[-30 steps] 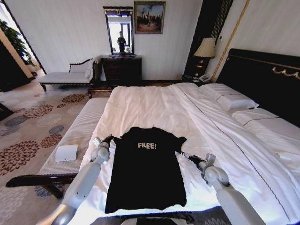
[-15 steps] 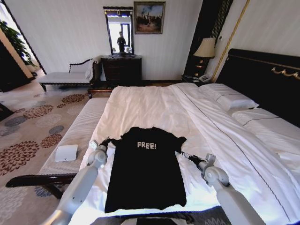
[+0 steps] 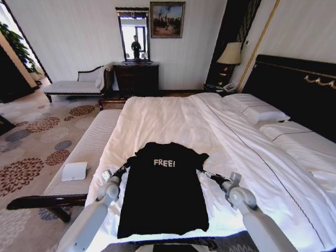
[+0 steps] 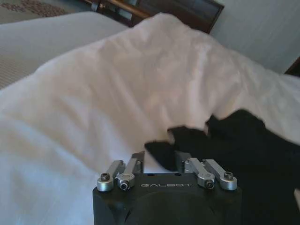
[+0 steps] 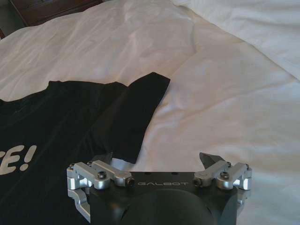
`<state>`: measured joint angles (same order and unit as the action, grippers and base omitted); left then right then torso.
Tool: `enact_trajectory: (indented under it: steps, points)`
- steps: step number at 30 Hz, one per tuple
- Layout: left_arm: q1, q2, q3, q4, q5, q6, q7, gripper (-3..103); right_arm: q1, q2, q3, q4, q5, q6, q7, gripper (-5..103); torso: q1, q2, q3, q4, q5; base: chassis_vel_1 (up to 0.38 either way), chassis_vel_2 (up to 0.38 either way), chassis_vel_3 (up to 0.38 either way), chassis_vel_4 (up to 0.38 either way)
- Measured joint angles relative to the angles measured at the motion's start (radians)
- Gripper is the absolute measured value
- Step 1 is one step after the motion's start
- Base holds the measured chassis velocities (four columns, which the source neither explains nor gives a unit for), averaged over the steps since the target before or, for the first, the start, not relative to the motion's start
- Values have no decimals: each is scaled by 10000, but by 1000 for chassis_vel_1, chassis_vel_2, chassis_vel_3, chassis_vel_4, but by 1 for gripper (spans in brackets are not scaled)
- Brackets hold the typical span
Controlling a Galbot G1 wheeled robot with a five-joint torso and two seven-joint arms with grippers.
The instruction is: Fold the clothes on the bed.
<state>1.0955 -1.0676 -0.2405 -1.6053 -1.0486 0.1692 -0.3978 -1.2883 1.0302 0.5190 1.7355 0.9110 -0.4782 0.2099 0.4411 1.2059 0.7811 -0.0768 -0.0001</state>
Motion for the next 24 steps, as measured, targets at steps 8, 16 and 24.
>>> enact_trajectory:
  steps: [8, 16, 24]
  points:
    - [-1499, -155, -25, 483, -957, 10, -168, 68, -96, 19, -48, 82, -89, -24, 41, 100, 1, -1, 1, -2, 2, 0, 0, 0, 0]
    - [-2377, -558, 235, 1587, -2315, 496, -550, 98, -159, -148, 13, 133, -51, -60, 86, 100, 2, -1, 1, -3, 1, 0, 0, 0, 0]
    - [-2245, -824, 283, 1975, -2337, 564, -458, 97, -81, -256, -6, 93, 18, -78, 105, 100, 1, -1, 1, -2, 0, 0, 0, 0, 0]
